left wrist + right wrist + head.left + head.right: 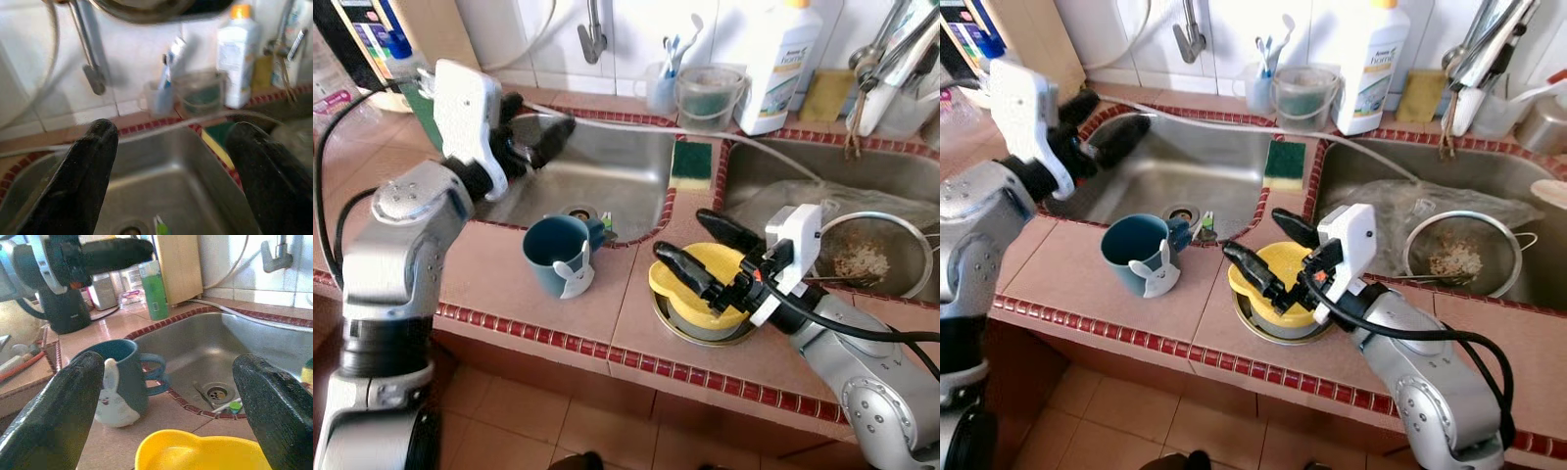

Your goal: Kitchen organization

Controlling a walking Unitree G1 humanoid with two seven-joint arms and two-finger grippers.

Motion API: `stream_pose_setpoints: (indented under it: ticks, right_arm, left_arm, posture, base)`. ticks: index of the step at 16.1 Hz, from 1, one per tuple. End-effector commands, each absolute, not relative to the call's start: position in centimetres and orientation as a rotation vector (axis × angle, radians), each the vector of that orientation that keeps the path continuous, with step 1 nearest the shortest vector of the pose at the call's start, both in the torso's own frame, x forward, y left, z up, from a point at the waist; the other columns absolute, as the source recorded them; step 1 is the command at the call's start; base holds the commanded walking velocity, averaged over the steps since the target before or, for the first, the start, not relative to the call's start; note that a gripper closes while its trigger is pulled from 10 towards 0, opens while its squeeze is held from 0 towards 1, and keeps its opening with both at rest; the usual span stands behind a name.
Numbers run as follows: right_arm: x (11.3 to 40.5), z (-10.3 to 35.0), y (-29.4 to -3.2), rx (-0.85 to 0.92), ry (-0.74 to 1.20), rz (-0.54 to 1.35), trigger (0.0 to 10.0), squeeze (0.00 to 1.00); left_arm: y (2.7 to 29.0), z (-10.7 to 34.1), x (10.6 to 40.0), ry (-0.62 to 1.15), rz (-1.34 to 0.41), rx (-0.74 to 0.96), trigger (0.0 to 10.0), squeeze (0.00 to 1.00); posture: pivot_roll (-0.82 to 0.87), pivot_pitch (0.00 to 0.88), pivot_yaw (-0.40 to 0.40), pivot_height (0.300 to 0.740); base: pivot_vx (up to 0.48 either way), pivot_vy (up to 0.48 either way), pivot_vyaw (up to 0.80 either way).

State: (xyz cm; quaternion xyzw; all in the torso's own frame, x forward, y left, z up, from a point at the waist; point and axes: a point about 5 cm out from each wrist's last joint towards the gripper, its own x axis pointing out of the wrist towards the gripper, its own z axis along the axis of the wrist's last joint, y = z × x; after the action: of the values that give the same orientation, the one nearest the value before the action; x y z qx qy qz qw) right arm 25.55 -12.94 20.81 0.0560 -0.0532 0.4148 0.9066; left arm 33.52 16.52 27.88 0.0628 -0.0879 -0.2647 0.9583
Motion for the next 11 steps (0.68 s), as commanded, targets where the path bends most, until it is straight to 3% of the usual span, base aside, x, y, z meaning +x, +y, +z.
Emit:
stream_pose_setpoints:
  ticks: [1, 11]
  right_arm:
    - [25.1, 20.7, -12.5, 0.112, -0.097, 0.904, 10.0, 0.0]
    - [24.1, 19.9, -12.5, 0.072, -0.028, 1.005, 10.0, 0.0]
  left_arm:
    - [16.2, 27.9, 32.9, -0.163, -0.578, 0.169, 10.0, 0.0]
    - [18.5, 25.7, 32.6, 0.115, -0.59, 0.368, 10.0, 0.0]
  posture:
    - [-0.1, 0.103, 0.083, 0.74]
    - [-0.09, 0.096, 0.071, 0.74]
  base:
    - [0.0, 0.0, 0.0]
    - [0.0, 0.0, 0.0]
